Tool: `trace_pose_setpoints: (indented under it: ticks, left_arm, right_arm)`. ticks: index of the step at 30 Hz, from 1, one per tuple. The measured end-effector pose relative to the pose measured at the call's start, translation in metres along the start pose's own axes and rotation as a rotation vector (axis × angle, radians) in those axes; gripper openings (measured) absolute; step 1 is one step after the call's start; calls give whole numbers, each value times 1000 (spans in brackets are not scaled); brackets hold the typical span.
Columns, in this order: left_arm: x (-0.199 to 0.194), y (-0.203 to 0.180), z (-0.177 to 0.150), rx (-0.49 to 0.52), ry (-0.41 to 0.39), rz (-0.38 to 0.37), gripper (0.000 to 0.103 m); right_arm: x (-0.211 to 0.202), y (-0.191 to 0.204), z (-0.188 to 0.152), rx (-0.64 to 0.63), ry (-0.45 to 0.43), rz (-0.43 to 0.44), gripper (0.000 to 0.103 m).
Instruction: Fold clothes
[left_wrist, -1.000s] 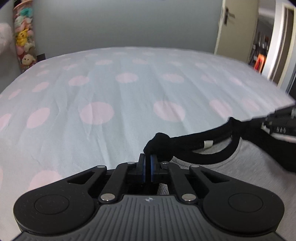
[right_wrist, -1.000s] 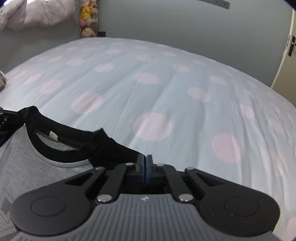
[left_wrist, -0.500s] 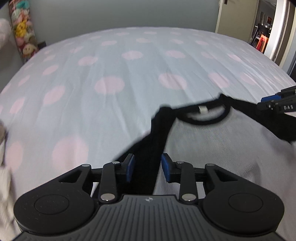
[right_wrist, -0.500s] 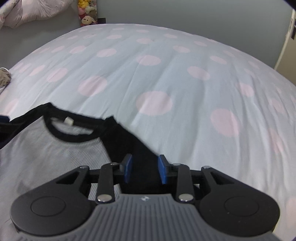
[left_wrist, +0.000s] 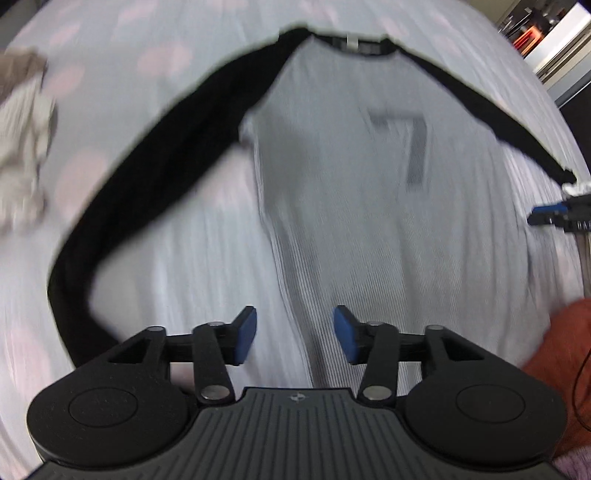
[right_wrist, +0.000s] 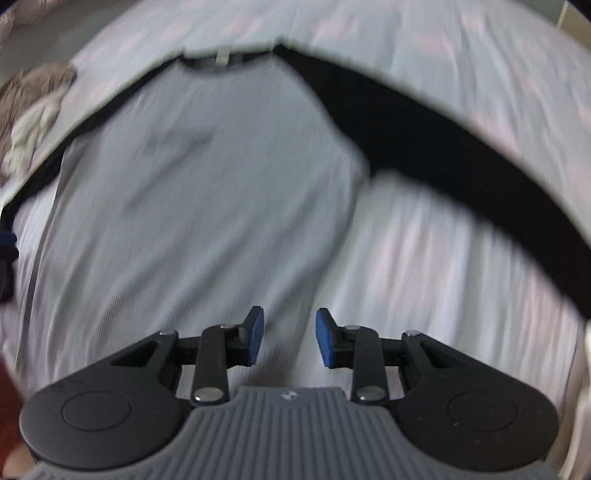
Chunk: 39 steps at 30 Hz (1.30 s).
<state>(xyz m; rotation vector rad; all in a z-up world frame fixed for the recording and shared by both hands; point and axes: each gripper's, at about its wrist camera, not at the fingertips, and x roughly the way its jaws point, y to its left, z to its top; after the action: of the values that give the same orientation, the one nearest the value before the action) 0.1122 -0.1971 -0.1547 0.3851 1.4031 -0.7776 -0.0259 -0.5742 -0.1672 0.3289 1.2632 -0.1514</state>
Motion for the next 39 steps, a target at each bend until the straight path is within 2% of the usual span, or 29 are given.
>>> trace_pose_setpoints:
  ticks: [2,5,11,14,17,19,20,22,24,27,30,34,37,39]
  left_arm:
    - [5,-2,-15,-27,79,-12,45]
    - [13,-5,-35,-48,159,-18,47]
    - [25,-14,-52,-36,244,-10,50]
    - [31,-22,-56,7,273,18,51]
    - [37,-34,-57,74,303,36,49]
    - [41,-42,-58,120,322,41,48]
    - [43,-46,-59,144,331,36,48]
    - [49,-52,-61,188,352,53,39]
    - [56,-56,-62,230,375,109,18]
    - [55,-62,-62,294,364,121,6]
    - [37,-57,-57,266,308,72,4]
    - [8,-40,-49,199,260,1,3]
    - [-14,-24,-42,142,235,-50,3]
    - [-21,-19,-49,117,245,-58,3]
  right_arm:
    - [2,1,-23,28,76,28,39]
    - [4,4,-56,67,181,70,48]
    - [6,7,-82,99,266,122,54]
    - [12,14,-87,77,292,119,52]
    - [17,27,-90,15,312,110,44]
    - [18,30,-89,-15,308,123,35]
    - [18,31,-90,-23,304,137,26]
    - [15,30,-92,-22,292,153,20]
    - [9,27,-93,-10,269,159,13]
    - [-7,22,-93,31,217,177,8]
    - [-29,16,-84,72,163,216,6]
    - [-59,17,-74,65,104,224,6]
    - [-76,20,-67,58,92,210,5]
    - [-81,19,-64,48,103,182,5]
